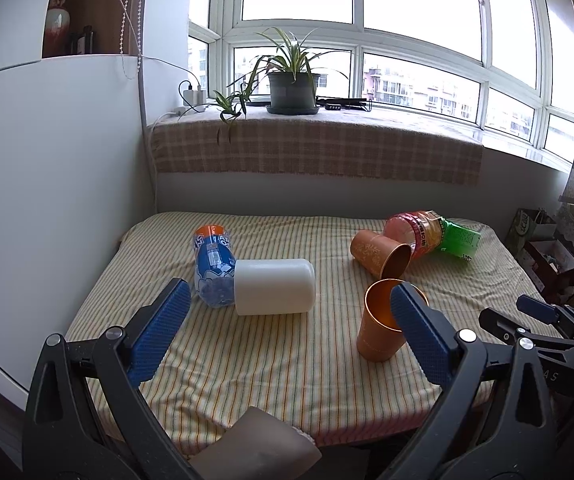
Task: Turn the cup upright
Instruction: 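Open the left tool and withdraw it from the upright cup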
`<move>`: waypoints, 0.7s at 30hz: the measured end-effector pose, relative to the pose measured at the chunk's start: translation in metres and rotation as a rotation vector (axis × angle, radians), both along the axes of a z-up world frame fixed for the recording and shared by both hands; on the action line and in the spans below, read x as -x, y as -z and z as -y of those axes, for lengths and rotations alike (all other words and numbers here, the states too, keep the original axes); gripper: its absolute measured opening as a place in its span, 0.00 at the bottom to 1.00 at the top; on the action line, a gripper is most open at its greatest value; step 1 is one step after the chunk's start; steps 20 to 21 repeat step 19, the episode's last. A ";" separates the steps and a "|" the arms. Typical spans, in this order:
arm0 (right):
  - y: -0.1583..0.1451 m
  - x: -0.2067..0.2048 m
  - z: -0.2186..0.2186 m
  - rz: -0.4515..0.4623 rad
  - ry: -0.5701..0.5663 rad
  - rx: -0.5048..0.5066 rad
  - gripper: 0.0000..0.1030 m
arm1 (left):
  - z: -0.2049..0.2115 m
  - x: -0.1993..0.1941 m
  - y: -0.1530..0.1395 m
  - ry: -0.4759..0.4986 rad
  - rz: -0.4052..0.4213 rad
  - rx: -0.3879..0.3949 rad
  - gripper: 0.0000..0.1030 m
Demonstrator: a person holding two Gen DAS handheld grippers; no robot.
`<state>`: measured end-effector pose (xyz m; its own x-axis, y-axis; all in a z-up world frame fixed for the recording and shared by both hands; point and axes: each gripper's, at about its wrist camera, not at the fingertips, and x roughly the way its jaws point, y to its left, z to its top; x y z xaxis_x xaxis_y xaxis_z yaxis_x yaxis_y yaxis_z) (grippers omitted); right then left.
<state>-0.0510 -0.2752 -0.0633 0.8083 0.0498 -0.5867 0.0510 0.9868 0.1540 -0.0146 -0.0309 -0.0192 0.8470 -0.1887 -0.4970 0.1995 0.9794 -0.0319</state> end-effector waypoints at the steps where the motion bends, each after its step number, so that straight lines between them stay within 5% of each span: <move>1: 0.000 0.000 0.000 -0.001 0.000 0.000 0.80 | 0.000 0.000 0.000 0.001 0.000 -0.001 0.99; 21: 0.006 -0.005 -0.007 -0.021 -0.025 0.009 0.80 | -0.005 -0.001 0.002 -0.020 0.003 0.001 0.99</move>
